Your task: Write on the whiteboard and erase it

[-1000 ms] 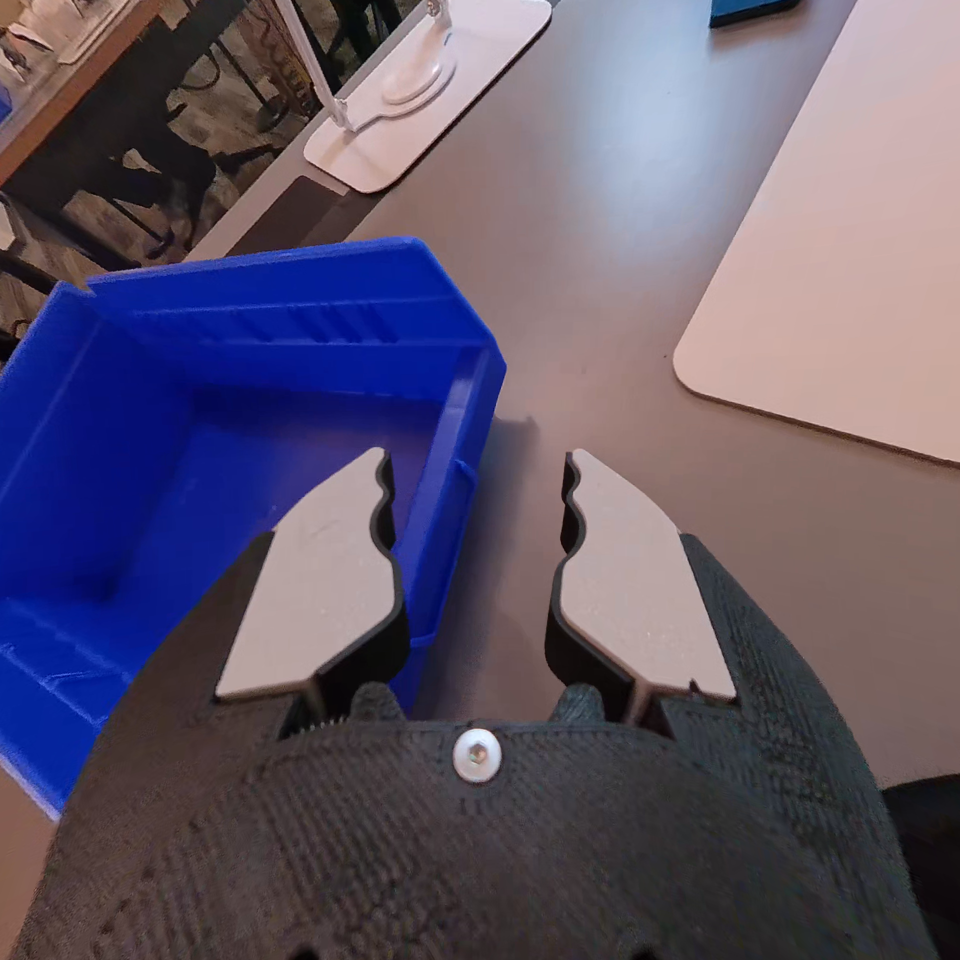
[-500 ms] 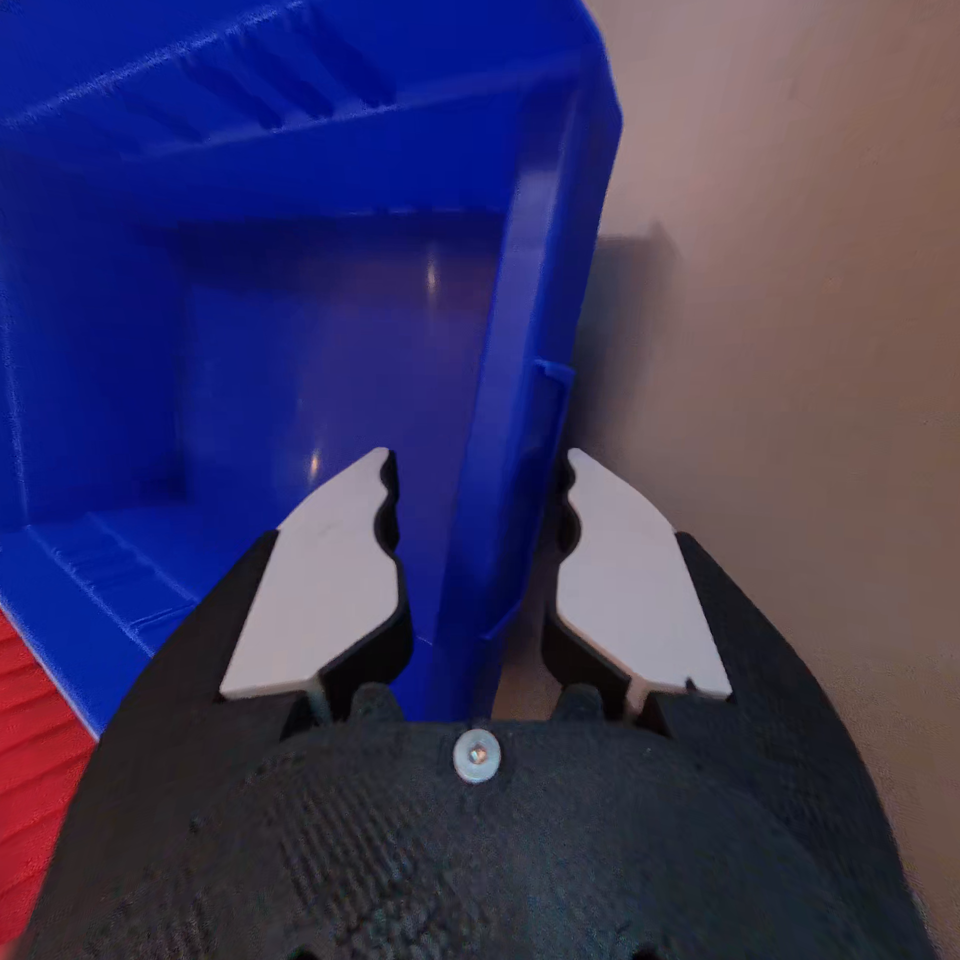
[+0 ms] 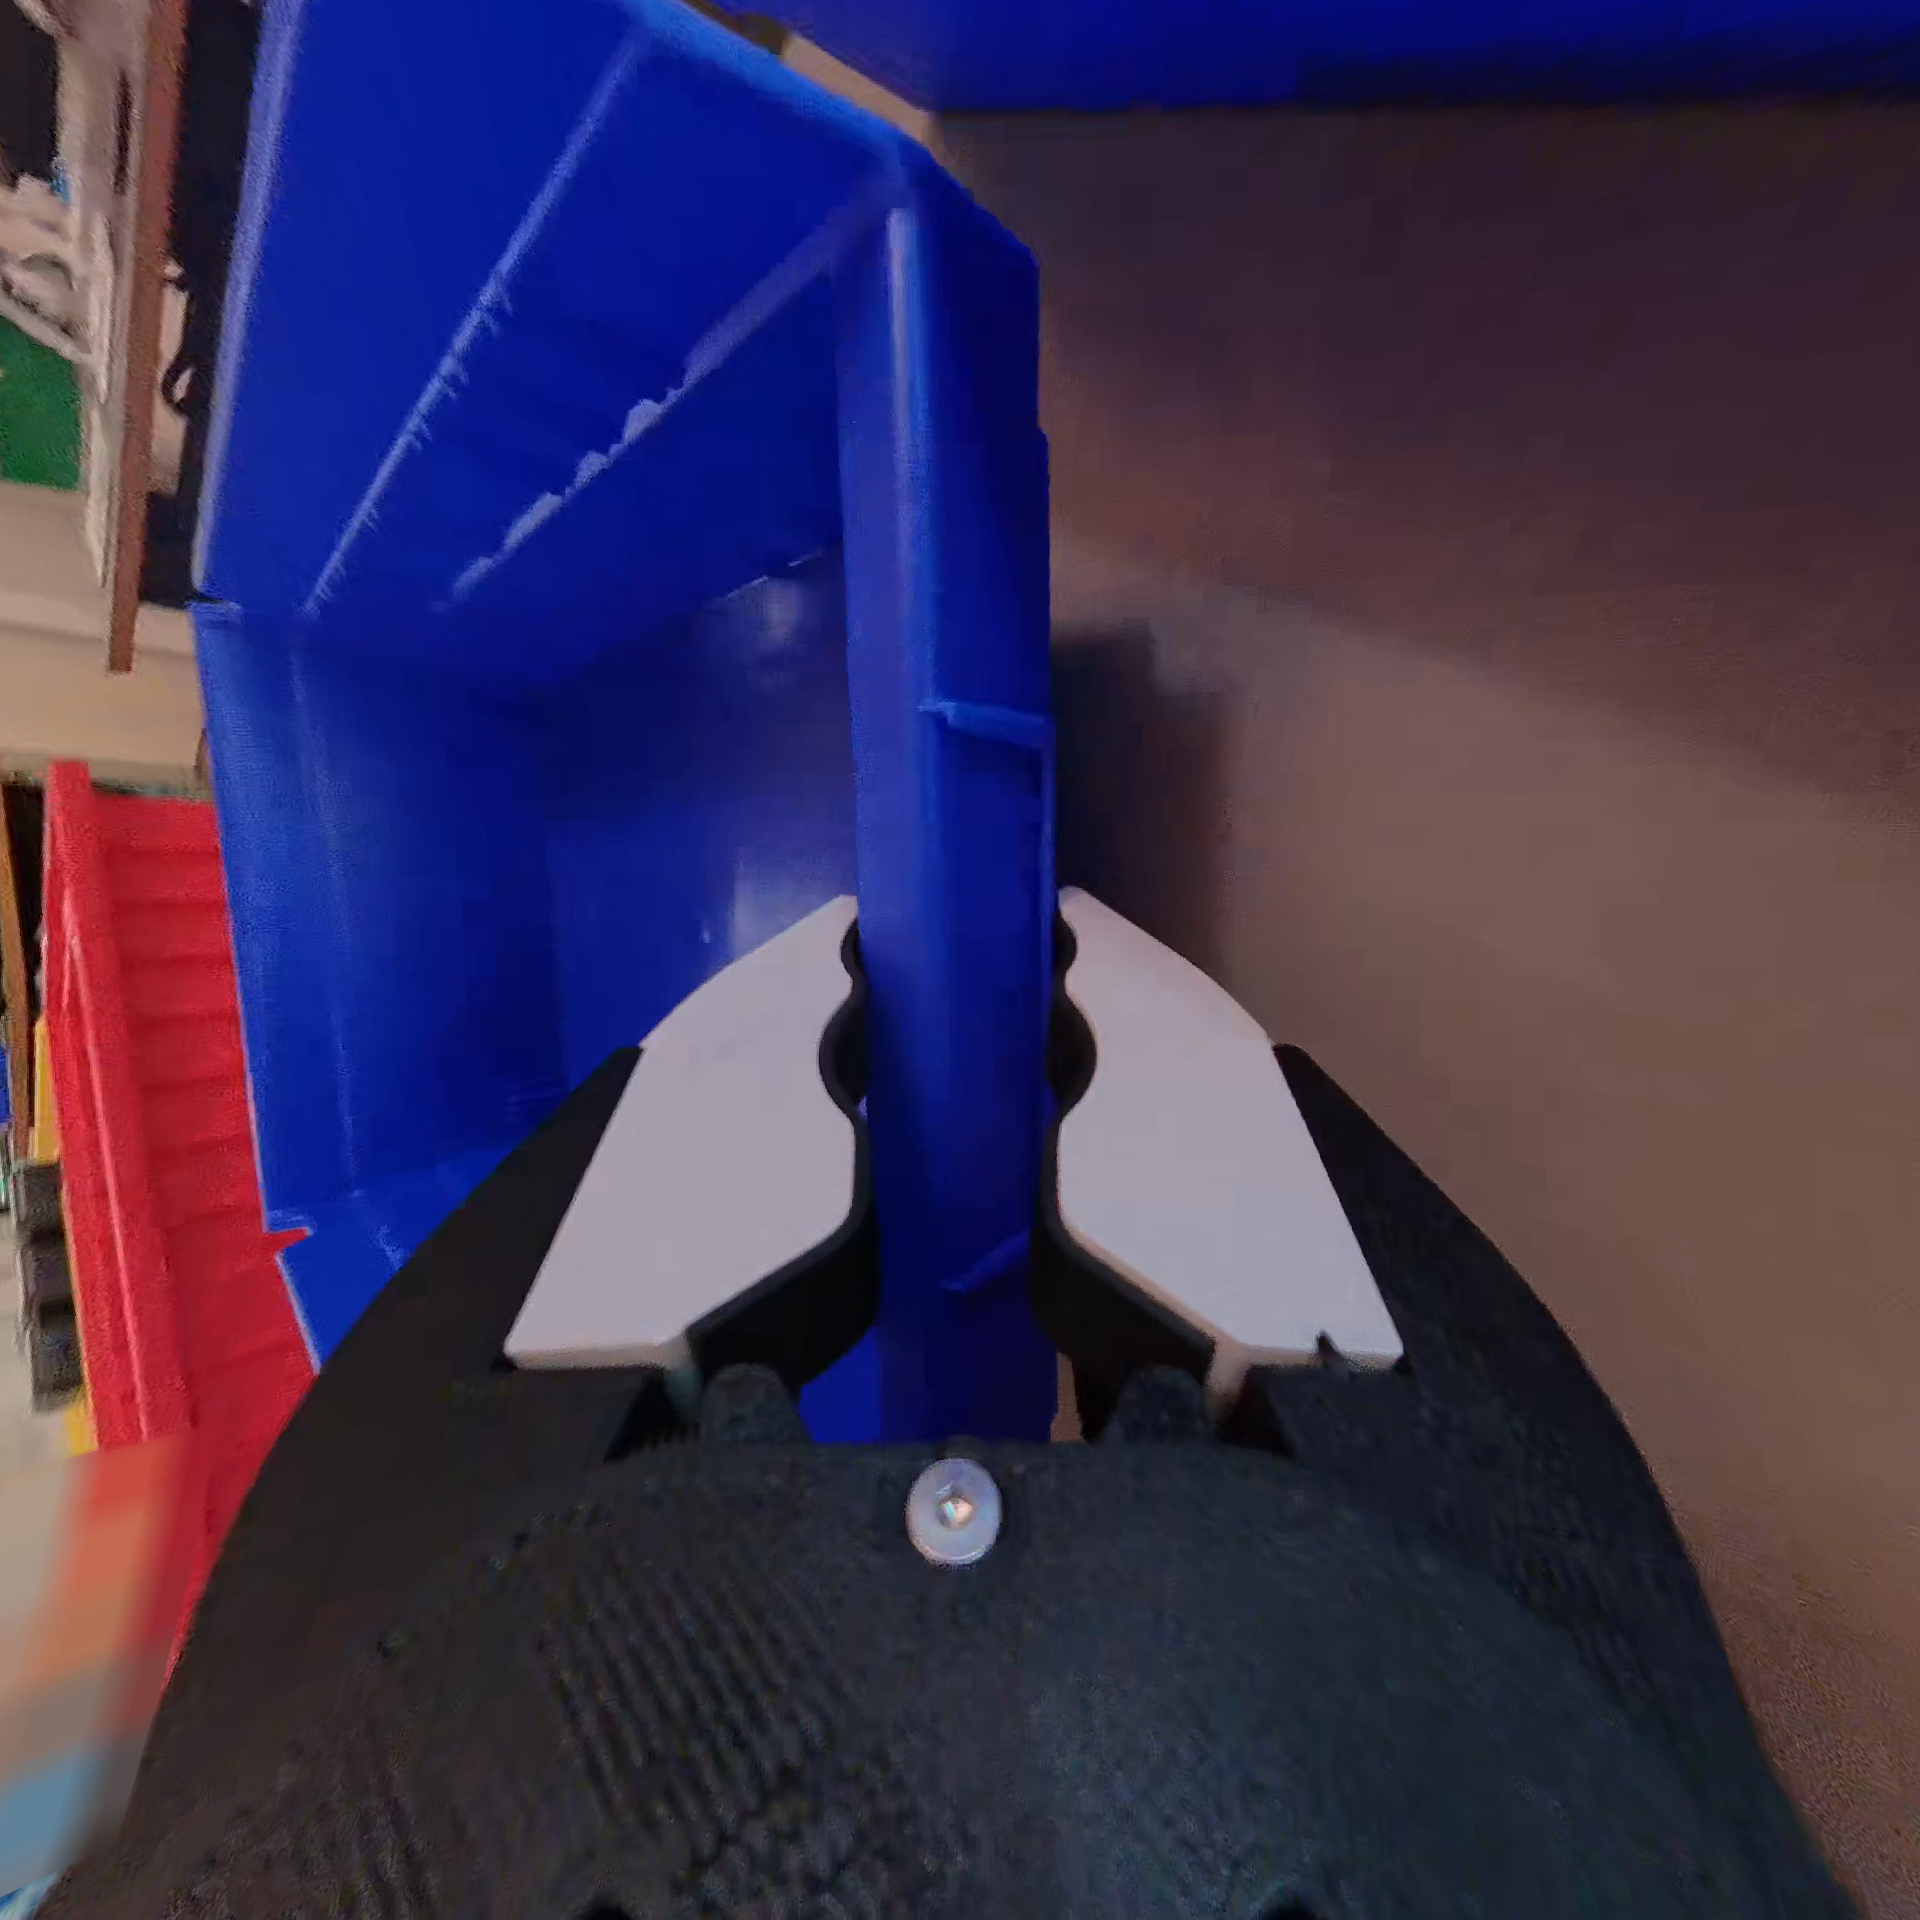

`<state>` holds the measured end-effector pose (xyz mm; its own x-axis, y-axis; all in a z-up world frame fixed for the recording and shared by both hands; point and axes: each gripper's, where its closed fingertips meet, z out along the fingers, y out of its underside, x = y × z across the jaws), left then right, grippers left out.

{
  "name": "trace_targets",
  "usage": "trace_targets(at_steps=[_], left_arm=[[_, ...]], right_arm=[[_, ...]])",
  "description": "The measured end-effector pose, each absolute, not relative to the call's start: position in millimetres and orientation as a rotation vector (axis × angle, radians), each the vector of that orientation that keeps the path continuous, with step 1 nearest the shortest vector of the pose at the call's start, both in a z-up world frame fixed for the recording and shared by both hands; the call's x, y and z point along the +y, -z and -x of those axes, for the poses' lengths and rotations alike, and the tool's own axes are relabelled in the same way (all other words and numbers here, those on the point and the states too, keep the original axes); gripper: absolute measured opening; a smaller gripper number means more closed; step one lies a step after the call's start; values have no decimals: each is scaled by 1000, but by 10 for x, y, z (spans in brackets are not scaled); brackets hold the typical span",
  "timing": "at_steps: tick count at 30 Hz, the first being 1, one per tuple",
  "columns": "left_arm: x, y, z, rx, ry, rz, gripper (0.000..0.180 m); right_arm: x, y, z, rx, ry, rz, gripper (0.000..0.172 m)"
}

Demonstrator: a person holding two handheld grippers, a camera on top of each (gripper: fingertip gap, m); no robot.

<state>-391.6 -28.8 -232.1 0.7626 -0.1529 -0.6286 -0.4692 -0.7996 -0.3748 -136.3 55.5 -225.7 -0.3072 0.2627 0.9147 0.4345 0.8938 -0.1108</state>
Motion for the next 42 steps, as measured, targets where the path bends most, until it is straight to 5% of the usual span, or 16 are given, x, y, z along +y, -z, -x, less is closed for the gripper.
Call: trace_targets(at_steps=[10, 17, 18, 21, 25, 30, 33, 42], left_arm=[[-382, 2050, 4109, 336, -796, 2328, 30], [-309, 2054, 3994, 377, -789, 2302, 30], [-305, 2050, 3988, 379, -786, 2298, 30], [-310, 2027, 3993, 373, -782, 2284, 30], [-341, 1948, 4044, 334, -772, 2259, 31], [-429, 1783, 4140, 260, -799, 2213, 31], [-484, 1659, 4179, 234, -839, 2178, 31], [-418, 1279, 3768, 369, -884, 2040, 31]], right_arm=[[479, 1961, 1094, -1762, -143, 813, 35], [1275, 1759, 1232, -1388, -633, 1478, 67], [1361, 1807, 1294, -1372, -671, 1532, 63], [1563, 1897, 1423, -1386, -605, 1544, 12], [1471, 1742, 1515, -1463, -304, 1238, 11], [1089, 1858, 1652, -1471, -740, 1406, 11], [1004, 1967, 1622, -1459, -940, 1598, 52], [850, 1915, 1006, -1507, -799, 1546, 58]])
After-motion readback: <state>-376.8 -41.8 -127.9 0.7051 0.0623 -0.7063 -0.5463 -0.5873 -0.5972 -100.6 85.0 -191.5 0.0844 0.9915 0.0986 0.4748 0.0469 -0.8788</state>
